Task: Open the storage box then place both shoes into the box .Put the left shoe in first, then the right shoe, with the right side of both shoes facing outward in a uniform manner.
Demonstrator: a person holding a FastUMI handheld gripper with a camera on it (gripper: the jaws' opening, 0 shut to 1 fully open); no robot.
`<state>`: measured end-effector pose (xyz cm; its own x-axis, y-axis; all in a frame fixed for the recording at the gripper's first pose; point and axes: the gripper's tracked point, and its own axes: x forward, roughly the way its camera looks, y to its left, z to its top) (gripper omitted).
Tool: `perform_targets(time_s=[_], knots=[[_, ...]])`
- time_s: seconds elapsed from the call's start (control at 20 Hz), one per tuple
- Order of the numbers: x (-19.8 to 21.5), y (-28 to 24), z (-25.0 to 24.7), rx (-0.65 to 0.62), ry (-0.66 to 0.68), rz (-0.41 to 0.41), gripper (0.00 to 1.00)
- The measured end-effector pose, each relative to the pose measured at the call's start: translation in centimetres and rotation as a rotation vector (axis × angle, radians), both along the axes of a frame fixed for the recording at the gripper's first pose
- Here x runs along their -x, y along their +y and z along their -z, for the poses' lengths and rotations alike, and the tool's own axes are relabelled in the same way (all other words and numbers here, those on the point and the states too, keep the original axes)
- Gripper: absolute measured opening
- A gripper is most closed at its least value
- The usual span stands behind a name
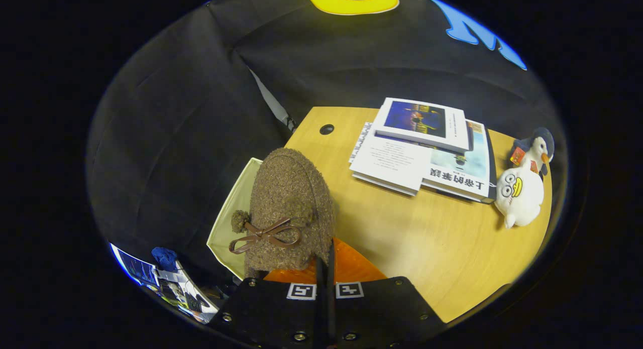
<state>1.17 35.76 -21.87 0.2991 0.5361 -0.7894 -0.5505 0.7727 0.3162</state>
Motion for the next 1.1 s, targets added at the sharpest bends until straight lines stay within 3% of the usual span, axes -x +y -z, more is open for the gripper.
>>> perform_targets(time_s=[0.5,1.1], knots=[[1.2,9.1,-0.1,0.009,0.042,-0.066,0.0],[2.0,13.8,2.5,0.104,0.043,-0.09,0.0]])
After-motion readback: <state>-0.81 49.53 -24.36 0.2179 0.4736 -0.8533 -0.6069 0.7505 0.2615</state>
